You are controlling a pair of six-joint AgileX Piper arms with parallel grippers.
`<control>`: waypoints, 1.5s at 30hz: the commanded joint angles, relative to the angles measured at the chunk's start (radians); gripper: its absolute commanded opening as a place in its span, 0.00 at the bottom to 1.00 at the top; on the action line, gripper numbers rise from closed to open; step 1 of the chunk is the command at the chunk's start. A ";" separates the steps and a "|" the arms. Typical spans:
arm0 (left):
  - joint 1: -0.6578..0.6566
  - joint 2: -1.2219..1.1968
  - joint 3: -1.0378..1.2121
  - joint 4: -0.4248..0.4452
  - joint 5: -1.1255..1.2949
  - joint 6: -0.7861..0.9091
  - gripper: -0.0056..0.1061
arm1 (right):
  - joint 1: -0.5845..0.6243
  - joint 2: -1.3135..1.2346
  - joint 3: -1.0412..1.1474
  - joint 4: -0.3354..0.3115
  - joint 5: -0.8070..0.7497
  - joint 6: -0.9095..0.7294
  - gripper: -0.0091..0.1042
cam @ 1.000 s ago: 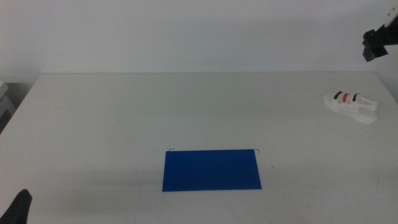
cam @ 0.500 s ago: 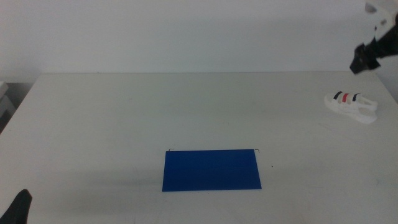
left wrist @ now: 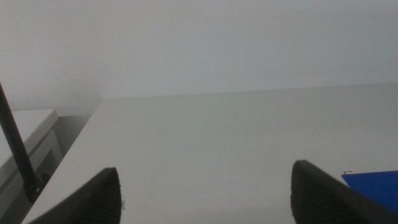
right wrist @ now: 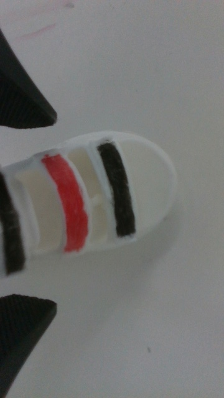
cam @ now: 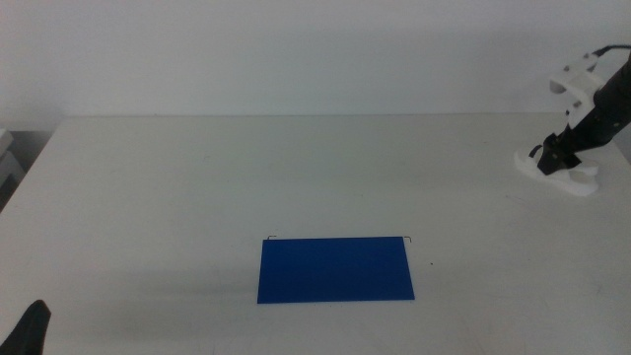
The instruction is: Use one arm to grab the shoe from the table and place it on the mat.
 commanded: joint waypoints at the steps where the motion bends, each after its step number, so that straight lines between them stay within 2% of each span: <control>1: -0.005 -0.013 0.007 -0.010 -0.082 -0.005 0.89 | -0.010 -0.060 -0.031 0.015 -0.021 -0.015 0.88; 5: -0.005 -0.013 0.007 -0.010 -0.082 -0.005 0.89 | -0.010 -0.052 -0.031 0.014 -0.006 -0.015 0.83; 10: -0.005 -0.013 0.007 -0.010 -0.082 -0.005 0.89 | -0.010 -0.037 -0.031 0.015 0.016 -0.022 0.69; 13: -0.005 -0.013 0.007 -0.010 -0.082 -0.005 0.89 | -0.010 -0.036 -0.031 0.012 0.023 -0.036 0.53; 16: -0.005 -0.013 0.007 -0.010 -0.082 -0.005 0.89 | -0.010 -0.042 -0.031 0.010 0.028 -0.061 0.30; 18: -0.005 -0.013 0.007 -0.010 -0.082 -0.005 0.89 | -0.009 -0.057 -0.031 0.012 0.041 -0.062 0.10; 19: -0.005 -0.013 0.007 -0.010 -0.082 -0.005 0.89 | -0.009 -0.067 -0.031 0.017 0.051 -0.060 0.05; 24: -0.005 -0.013 0.007 -0.010 -0.082 -0.005 0.89 | 0.016 -0.135 -0.031 0.044 0.093 -0.049 0.05; 31: -0.005 -0.013 0.007 -0.010 -0.082 -0.005 0.89 | 0.113 -0.249 -0.031 0.032 0.146 0.038 0.05; 40: -0.005 -0.013 0.007 -0.010 -0.082 -0.005 0.89 | 0.387 -0.343 -0.031 -0.026 0.252 0.182 0.05; 45: -0.005 -0.013 0.007 -0.010 -0.082 -0.005 0.89 | 0.553 -0.345 -0.031 -0.033 0.271 0.278 0.05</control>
